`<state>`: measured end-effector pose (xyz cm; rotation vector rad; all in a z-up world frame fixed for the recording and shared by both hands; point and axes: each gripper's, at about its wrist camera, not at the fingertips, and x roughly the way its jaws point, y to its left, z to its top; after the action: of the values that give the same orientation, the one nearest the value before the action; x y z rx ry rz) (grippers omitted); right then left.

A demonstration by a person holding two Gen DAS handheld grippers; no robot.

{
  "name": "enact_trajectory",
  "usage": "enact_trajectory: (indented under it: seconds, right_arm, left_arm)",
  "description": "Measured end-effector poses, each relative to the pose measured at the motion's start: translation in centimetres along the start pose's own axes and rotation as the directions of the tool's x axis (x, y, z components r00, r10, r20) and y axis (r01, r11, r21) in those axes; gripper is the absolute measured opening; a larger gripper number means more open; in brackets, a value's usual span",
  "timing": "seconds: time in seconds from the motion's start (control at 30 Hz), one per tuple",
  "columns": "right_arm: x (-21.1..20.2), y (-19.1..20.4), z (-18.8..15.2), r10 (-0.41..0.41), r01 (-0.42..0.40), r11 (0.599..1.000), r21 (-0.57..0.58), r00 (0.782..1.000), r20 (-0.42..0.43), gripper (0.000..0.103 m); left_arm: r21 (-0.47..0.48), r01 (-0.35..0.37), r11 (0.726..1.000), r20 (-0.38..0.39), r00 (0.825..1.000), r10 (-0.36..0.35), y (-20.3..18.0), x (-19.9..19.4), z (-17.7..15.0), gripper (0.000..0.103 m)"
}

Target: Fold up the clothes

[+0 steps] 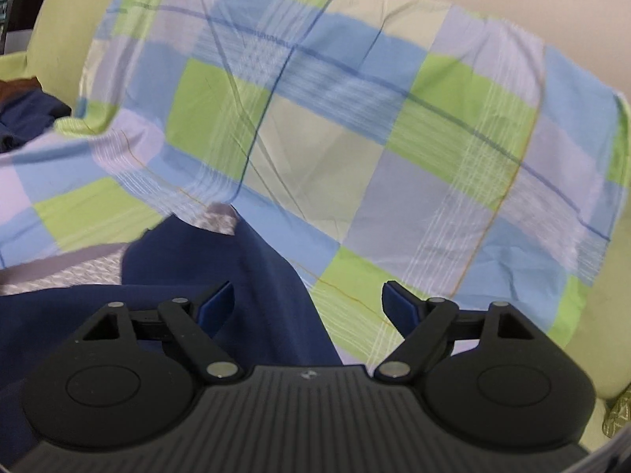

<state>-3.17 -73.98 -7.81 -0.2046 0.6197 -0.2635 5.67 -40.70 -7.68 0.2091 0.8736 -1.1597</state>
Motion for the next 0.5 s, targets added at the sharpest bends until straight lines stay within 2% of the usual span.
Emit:
enact_trajectory:
  seconds: [0.03,0.07,0.13,0.2,0.27,0.33,0.37,0.4,0.5]
  right_arm:
    - [0.6,-0.1,-0.2,0.012,-0.012,1.000,0.005,1.000,-0.015,0.075]
    - [1.0,-0.1,-0.3,0.021,-0.020,1.000,0.013,0.999,-0.035,0.053]
    - [1.3,-0.1,-0.6,0.027,-0.025,0.999,0.033,0.997,-0.070,0.004]
    - [-0.3,0.3,-0.5,-0.002,0.005,0.999,0.048,0.998,-0.055,0.002]
    - [-2.6,0.8,0.1,-0.017,0.018,0.999,0.050,1.000,-0.021,0.002]
    - [-5.2,1.2,1.2,-0.030,0.030,0.998,0.059,0.999,0.015,0.002]
    - [-7.5,1.7,2.2,-0.030,0.027,0.997,0.072,0.998,0.046,0.002]
    - [-9.5,2.3,3.1,-0.029,0.024,0.997,0.079,0.997,0.074,0.002]
    - [-16.7,4.6,6.1,-0.021,0.002,0.994,0.113,0.985,0.174,0.002]
  left_arm:
    - [0.011,-0.012,1.000,0.003,1.000,0.012,-0.2,0.3,0.0,0.012]
    - [-0.006,-0.013,1.000,0.013,1.000,0.013,-0.1,0.4,0.0,0.002]
    - [-0.032,-0.018,0.999,0.045,0.999,0.020,0.2,-0.2,0.1,0.001]
    - [-0.036,-0.042,0.998,0.105,0.993,0.045,0.4,-1.7,0.4,0.001]
    - [-0.053,-0.076,0.996,0.186,0.979,0.084,0.9,-4.3,1.1,0.000]
    - [-0.086,-0.098,0.992,0.284,0.951,0.118,2.2,-8.6,2.7,0.001]
    - [-0.093,-0.103,0.990,0.307,0.943,0.127,2.5,-9.7,3.2,0.001]
    - [-0.093,-0.121,0.988,0.341,0.929,0.146,2.7,-11.6,3.8,0.001]
    - [-0.080,-0.198,0.977,0.470,0.857,0.212,2.6,-19.2,5.7,0.001]
